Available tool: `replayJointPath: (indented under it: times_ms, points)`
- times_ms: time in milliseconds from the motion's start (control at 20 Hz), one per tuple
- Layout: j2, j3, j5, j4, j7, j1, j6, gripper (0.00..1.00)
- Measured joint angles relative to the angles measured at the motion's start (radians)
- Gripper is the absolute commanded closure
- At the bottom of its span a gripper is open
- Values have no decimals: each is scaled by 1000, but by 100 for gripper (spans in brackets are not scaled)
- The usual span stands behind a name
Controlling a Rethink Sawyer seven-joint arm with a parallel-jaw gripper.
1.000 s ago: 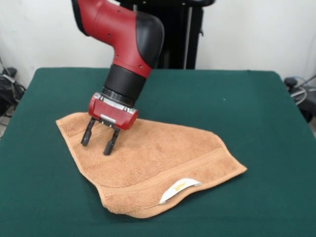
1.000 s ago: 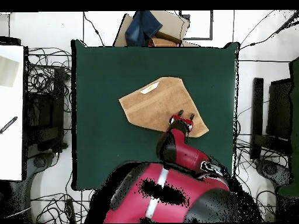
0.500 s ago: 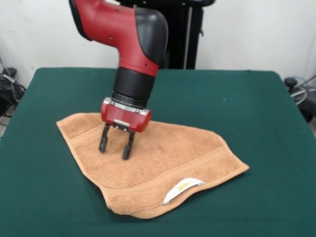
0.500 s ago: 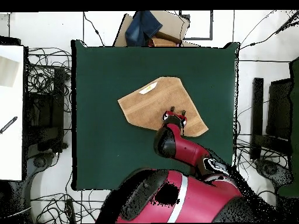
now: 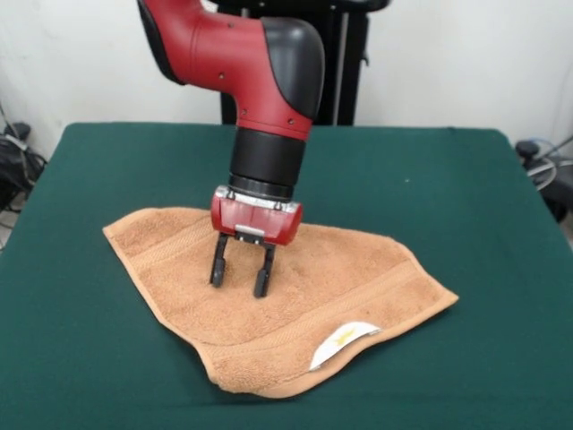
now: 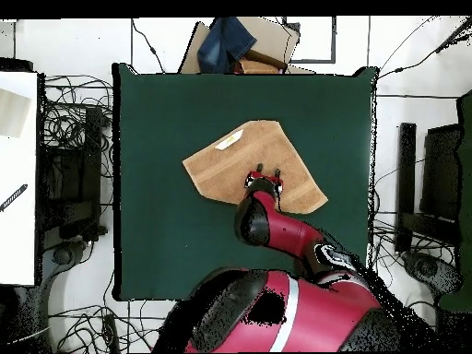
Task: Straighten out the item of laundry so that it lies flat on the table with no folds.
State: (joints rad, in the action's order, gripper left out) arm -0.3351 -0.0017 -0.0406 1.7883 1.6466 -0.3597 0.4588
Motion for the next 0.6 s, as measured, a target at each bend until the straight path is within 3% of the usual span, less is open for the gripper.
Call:
replayJointPath:
  times_ms: [600]
  points:
    - [2,11,-10,0,0,-13,0,0]
